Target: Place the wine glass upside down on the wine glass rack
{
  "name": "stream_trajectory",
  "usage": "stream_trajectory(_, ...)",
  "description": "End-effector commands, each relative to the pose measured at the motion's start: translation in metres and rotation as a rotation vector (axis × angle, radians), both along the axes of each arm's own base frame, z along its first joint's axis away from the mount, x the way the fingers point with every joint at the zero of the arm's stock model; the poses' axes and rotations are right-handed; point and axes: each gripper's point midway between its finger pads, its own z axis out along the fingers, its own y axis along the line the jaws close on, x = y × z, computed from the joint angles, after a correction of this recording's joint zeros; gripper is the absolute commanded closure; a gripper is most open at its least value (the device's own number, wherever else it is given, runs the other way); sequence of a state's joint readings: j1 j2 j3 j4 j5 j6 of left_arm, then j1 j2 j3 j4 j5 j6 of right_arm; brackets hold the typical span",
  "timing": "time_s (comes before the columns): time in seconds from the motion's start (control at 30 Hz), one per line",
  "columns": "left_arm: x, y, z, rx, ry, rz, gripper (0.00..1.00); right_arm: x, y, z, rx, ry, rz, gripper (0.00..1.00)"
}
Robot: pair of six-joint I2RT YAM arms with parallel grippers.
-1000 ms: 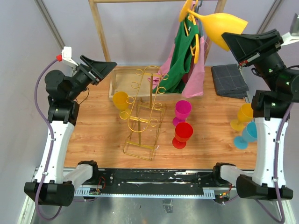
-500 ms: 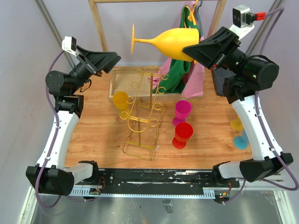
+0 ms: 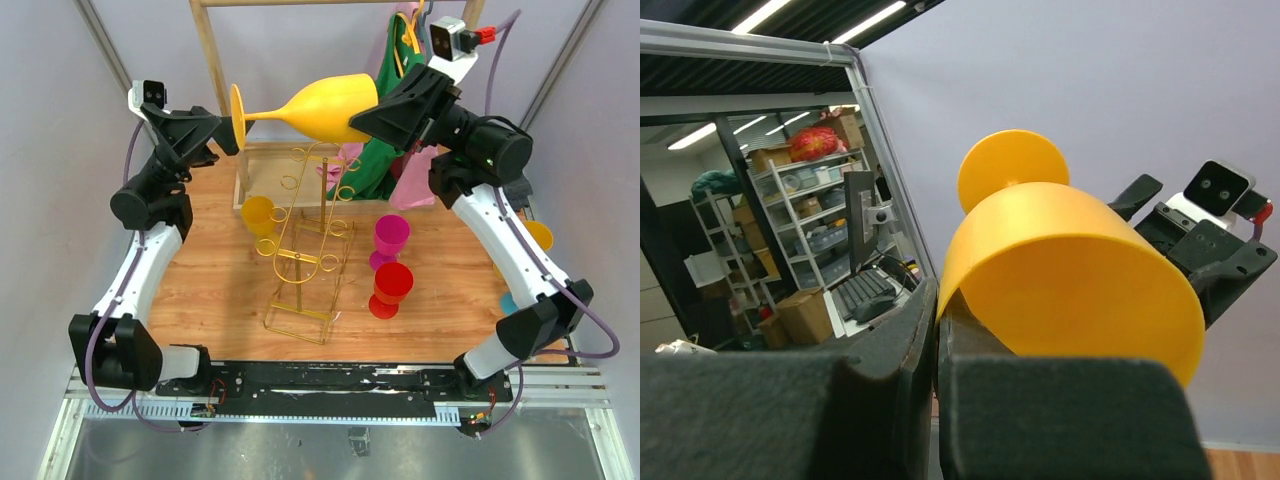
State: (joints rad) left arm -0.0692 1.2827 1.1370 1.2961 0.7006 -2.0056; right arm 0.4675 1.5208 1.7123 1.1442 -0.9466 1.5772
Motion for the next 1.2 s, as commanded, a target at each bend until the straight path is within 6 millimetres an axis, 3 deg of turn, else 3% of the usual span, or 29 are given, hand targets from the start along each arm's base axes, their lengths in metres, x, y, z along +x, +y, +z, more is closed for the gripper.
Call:
stream_trajectory(0.0, -0.042, 0.010, 0.015, -0.095, -0.100, -0.124, 0.22, -0.025, 0.001, 0.013, 0.063, -0.087, 0.070, 0.99)
stream_trajectory(0.33, -0.065, 0.024, 0.020, -0.192, -0.127, -0.218, 0.27, -0.001, 0.017, 0.017, 0.082, -0.055, 0.131, 0.99)
stream_trajectory(0.53, -0.073, 0.029, 0.026, -0.237, -0.130, -0.253, 0.29, 0.007, 0.033, 0.006, 0.065, -0.029, 0.164, 0.99)
stream_trajectory(0.67, -0.076, 0.033, 0.026, -0.263, -0.127, -0.271, 0.40, 0.011, 0.037, 0.000, 0.057, -0.019, 0.168, 0.99)
stream_trajectory(1.17, -0.089, 0.038, 0.032, -0.289, -0.126, -0.290, 0.45, 0.026, 0.046, -0.017, 0.022, 0.001, 0.155, 0.99)
